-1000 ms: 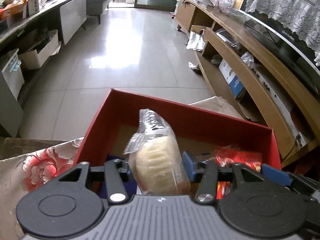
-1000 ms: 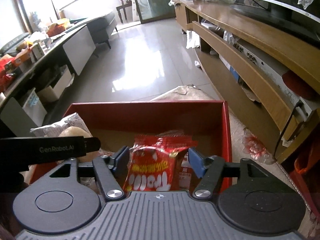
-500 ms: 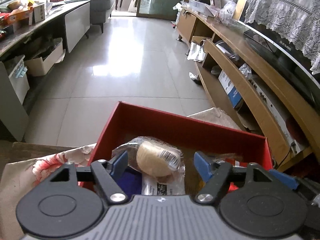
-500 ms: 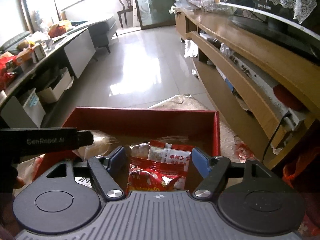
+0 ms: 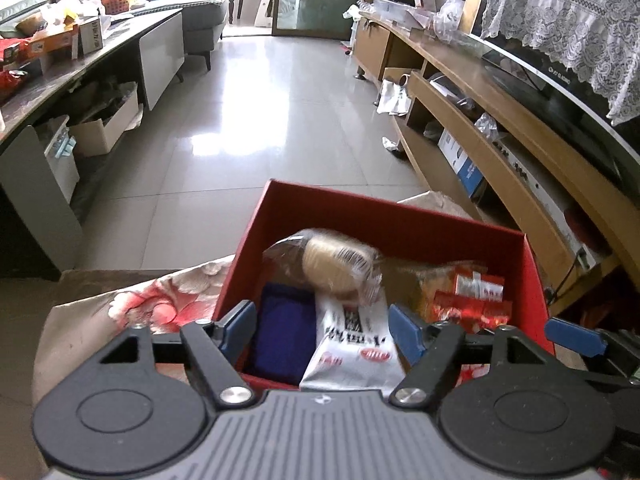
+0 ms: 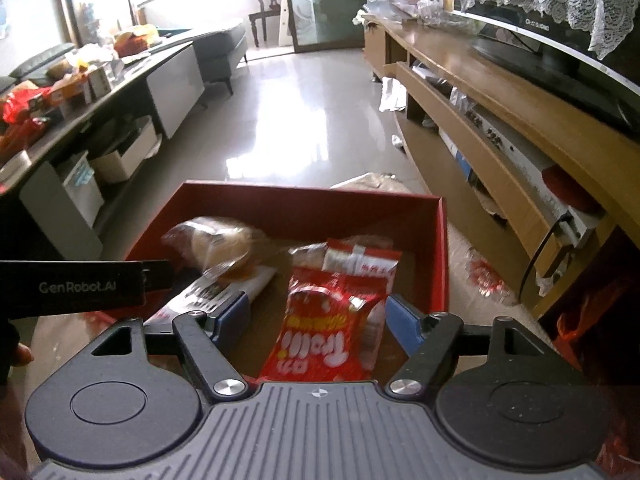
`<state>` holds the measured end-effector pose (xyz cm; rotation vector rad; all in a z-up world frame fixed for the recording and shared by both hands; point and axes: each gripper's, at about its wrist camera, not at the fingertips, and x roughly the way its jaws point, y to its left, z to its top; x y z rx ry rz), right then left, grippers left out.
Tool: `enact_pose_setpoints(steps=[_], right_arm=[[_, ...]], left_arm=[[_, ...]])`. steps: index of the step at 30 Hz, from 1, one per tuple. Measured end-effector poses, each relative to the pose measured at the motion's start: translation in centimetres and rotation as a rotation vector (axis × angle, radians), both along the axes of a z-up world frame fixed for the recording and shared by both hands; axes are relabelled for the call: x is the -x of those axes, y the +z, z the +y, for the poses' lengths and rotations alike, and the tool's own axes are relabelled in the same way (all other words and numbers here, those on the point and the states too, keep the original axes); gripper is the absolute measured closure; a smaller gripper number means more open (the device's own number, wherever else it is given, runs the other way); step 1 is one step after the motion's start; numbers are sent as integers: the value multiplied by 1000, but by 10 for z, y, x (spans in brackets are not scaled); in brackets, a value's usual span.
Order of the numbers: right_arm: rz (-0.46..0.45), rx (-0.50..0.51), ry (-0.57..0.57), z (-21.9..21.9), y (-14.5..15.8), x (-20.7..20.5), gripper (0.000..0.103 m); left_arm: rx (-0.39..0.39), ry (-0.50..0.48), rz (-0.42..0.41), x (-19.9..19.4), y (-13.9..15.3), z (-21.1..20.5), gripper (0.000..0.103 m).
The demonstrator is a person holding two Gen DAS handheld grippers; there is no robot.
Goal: Organize snacks
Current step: 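Lower both packets into the red box and open both tools, then grasp the sausage packet with the left tool while the right tool grasps the clear crumpled wrapper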
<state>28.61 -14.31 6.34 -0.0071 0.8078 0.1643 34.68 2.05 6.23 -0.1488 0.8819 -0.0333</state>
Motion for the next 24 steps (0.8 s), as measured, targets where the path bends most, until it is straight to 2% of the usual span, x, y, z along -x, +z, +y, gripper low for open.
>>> enact_pose_setpoints(steps=[13,24], right_arm=[[45,2,40,21,-10,30,22],[166,6,106,44,-40,70,22]], left_arm=[[-30,-8,20,35,-4,18,26],[-67,-17,100,71,-28,43,26]])
